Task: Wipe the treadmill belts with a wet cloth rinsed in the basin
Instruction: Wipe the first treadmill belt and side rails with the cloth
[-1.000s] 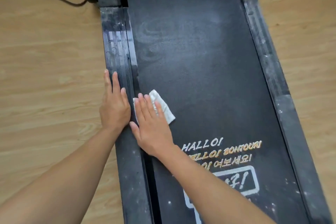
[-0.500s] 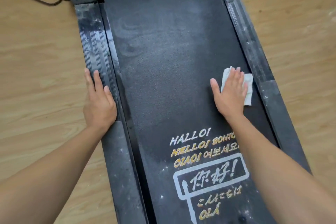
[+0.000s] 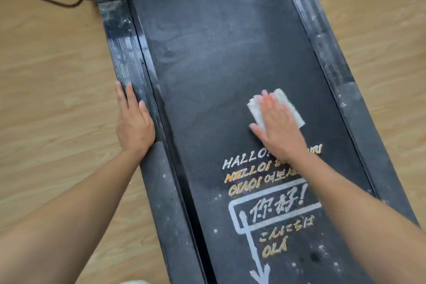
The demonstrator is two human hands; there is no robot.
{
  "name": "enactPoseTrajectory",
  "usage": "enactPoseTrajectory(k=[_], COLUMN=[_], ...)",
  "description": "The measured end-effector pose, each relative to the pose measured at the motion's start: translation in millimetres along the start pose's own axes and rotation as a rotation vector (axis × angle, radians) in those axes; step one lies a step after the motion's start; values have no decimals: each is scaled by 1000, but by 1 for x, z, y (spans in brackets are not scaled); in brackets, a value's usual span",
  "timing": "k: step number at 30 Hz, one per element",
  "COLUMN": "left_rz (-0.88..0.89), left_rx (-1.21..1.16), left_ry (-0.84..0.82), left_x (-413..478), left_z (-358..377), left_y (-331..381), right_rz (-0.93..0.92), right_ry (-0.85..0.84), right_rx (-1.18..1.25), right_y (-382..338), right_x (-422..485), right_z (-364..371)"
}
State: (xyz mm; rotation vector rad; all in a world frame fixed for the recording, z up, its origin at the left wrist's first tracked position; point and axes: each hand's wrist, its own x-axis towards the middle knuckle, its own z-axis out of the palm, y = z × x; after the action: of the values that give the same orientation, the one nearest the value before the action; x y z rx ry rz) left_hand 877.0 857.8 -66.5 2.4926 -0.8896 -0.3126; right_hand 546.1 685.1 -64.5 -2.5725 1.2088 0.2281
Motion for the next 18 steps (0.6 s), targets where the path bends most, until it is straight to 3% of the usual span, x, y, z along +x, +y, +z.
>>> enactPoseTrajectory(k=[4, 8, 9, 14, 16, 18], left_rz=[13, 4, 2, -5, -1, 28], left_rx=[-17, -28, -29, -39, -40, -48], left_ry=[-2, 5, 11, 19, 15, -3], left_x=[1, 3, 2, 2, 1, 1], left_z=[-1, -2, -1, 3, 1, 0], left_y=[2, 2, 2, -1, -2, -5], right_rz=[280, 538, 499, -77, -188, -280], right_ry=[61, 123, 112, -24, -68, -48], right_rx=[58, 170, 176, 96, 65, 44], right_y=[95, 20, -15, -199, -224, -199], right_x=[0, 6, 2, -66, -89, -89], right_z=[-29, -20, -14, 44, 57, 56])
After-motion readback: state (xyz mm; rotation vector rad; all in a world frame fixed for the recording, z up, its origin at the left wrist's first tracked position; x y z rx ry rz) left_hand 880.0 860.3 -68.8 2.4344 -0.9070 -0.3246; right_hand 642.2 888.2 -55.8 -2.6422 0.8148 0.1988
